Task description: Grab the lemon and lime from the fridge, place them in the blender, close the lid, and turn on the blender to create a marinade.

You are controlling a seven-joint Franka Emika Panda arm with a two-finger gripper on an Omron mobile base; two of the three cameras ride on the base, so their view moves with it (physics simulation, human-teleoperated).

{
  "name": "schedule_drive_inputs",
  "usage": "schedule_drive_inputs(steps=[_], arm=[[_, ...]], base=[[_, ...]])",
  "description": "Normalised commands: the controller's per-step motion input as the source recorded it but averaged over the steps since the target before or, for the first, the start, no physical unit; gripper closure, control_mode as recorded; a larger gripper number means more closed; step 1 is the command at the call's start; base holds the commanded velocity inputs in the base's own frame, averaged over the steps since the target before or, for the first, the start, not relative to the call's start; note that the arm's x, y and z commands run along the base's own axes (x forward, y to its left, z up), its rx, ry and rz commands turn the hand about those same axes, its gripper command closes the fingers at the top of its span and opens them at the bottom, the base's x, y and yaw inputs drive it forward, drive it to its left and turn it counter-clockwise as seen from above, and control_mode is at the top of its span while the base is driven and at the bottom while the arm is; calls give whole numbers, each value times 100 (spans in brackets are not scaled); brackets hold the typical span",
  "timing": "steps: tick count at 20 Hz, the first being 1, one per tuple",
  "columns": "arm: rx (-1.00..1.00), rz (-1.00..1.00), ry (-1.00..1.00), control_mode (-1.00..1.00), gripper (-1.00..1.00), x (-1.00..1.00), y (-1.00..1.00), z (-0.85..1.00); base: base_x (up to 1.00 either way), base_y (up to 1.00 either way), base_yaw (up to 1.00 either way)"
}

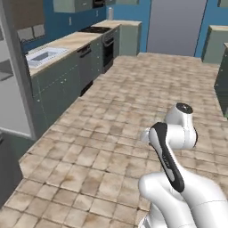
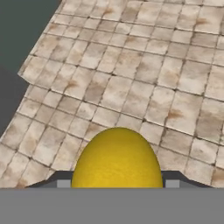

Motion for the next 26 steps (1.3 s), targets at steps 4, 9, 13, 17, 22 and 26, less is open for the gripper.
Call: schedule_drive_inputs(steps=[4,9,13,17,22,26], arm=[[0,0,0,100,100,0,0,0],[0,0,0,100,100,0,0,0],[0,0,0,100,100,0,0,0],[0,0,0,100,100,0,0,0],[0,0,0,100,100,0,0,0],[0,0,0,100,100,0,0,0]], base=[[0,1,-81],[0,1,-78],[0,9,-75],[13,27,-65],[72,68,-52],[100,100,-38]])
